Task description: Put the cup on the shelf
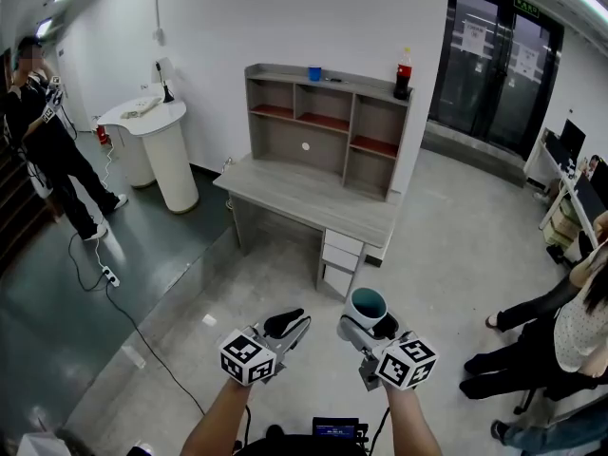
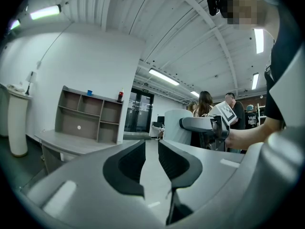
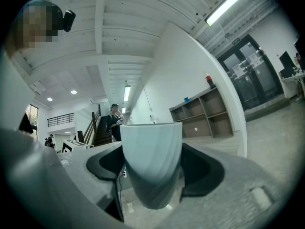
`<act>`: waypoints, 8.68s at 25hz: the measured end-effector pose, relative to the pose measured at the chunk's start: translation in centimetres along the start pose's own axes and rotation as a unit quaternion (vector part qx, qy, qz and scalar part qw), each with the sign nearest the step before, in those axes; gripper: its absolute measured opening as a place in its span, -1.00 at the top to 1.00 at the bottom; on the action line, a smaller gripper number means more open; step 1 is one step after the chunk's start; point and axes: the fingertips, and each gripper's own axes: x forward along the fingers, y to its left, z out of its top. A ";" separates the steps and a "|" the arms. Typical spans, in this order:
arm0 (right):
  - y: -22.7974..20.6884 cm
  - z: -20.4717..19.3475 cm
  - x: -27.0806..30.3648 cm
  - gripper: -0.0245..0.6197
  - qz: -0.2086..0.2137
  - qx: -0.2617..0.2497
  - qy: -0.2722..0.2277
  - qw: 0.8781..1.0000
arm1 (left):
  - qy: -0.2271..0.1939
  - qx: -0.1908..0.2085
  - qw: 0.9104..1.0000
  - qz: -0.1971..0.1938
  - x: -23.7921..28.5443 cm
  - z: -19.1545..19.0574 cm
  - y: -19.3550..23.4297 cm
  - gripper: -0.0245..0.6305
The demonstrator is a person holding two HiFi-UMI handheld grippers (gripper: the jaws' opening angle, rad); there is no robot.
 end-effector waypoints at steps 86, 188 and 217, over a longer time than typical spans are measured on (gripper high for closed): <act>-12.3 0.6 20.1 -0.20 -0.025 0.029 0.032 0.999 | 0.029 -0.036 0.999 -0.025 10.9 -1.0 21.5 0.93; -42.1 11.2 62.5 -0.20 -0.068 0.037 0.038 0.996 | 0.049 -0.045 0.996 -0.065 42.6 5.5 65.0 0.93; -44.0 13.5 63.7 -0.20 -0.003 0.034 0.025 0.999 | 0.036 -0.021 0.999 -0.013 45.9 7.9 64.6 0.96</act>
